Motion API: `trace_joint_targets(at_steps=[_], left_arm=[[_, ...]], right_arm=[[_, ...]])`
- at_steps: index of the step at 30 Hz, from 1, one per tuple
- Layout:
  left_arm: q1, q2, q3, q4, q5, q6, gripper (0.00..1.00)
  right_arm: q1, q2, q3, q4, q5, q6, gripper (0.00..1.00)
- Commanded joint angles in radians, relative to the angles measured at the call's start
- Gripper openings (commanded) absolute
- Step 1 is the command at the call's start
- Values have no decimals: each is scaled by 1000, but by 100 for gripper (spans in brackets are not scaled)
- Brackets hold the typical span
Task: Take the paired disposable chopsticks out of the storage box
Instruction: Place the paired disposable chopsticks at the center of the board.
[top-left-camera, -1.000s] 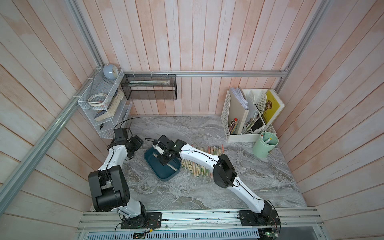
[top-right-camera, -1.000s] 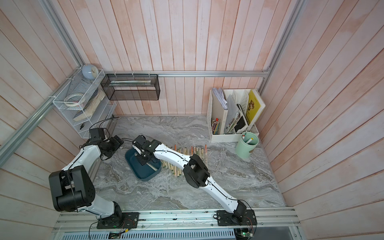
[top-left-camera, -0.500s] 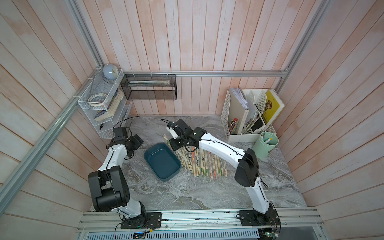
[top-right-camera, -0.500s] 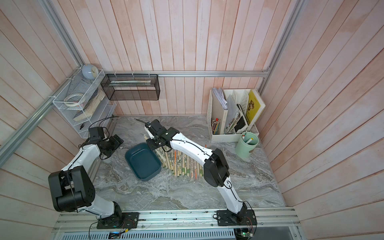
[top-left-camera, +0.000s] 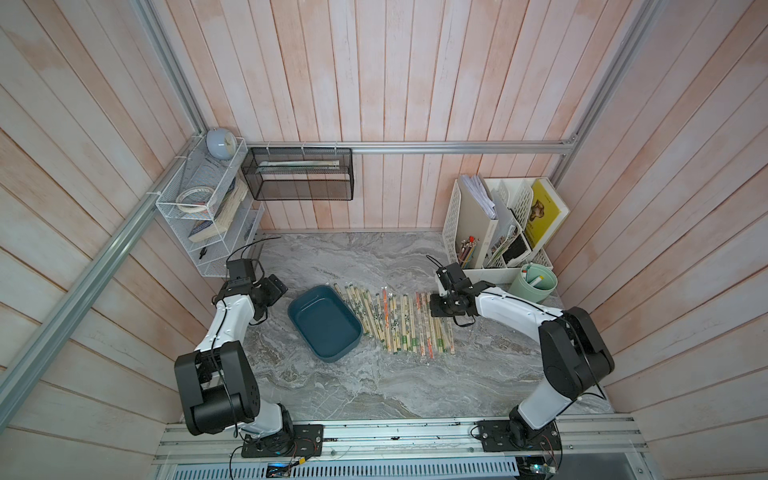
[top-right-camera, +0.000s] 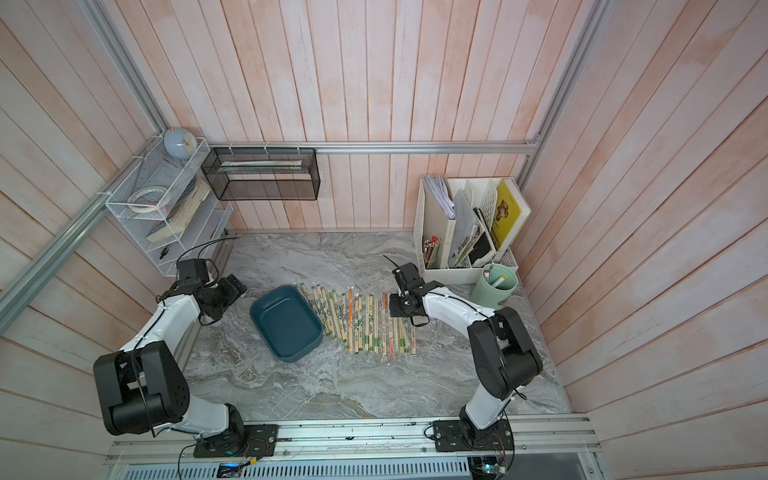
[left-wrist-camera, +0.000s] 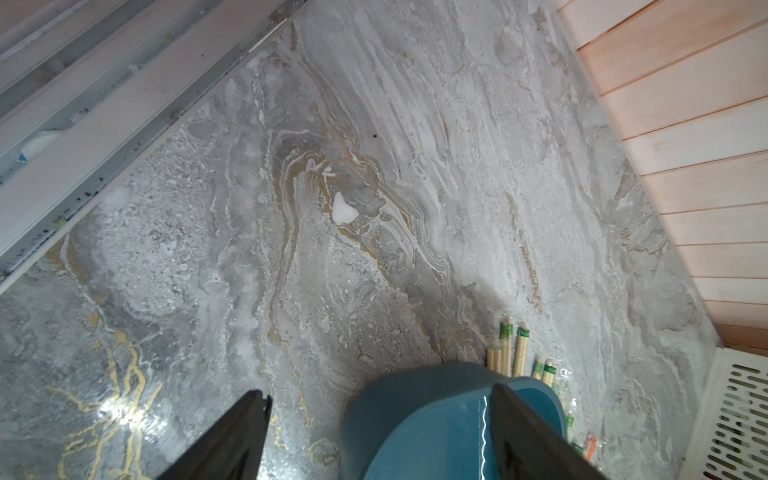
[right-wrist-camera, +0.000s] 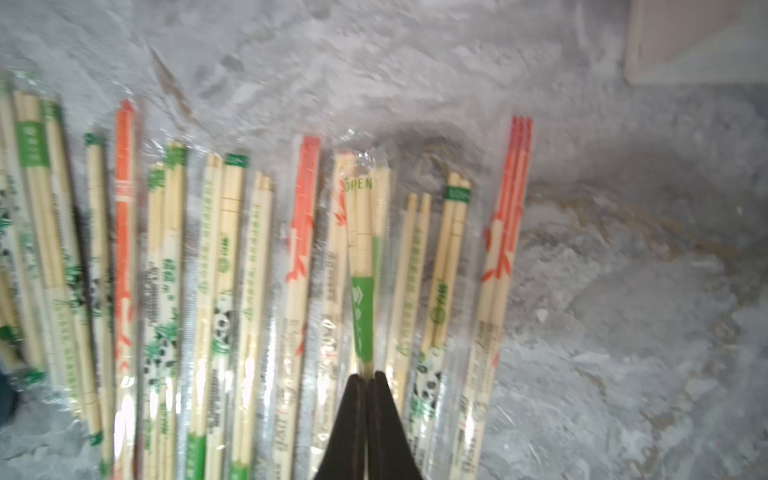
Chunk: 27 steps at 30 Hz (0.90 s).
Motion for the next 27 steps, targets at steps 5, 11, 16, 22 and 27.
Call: trace_joint_targets(at_steps=[5,11,16,22,27], left_arm=[[4,-18,-12,-8,-40,19,88],[4,-28,-2,21,-80,46,100],[2,-83,-40,123,-165,51,100],[-53,-261,-297,612,-256,212,100],[-98,-238,-338,715,-282,353,100]], right_arm=[[-56,-14,-79,110,36,4,0],[-56,-53,-36,107,21,-12,84],[-64,-122,36,67,57,-21,98],[-109,-207,24,193,163,-73,98],[-282,-246,-94,379,-36,-17,98]])
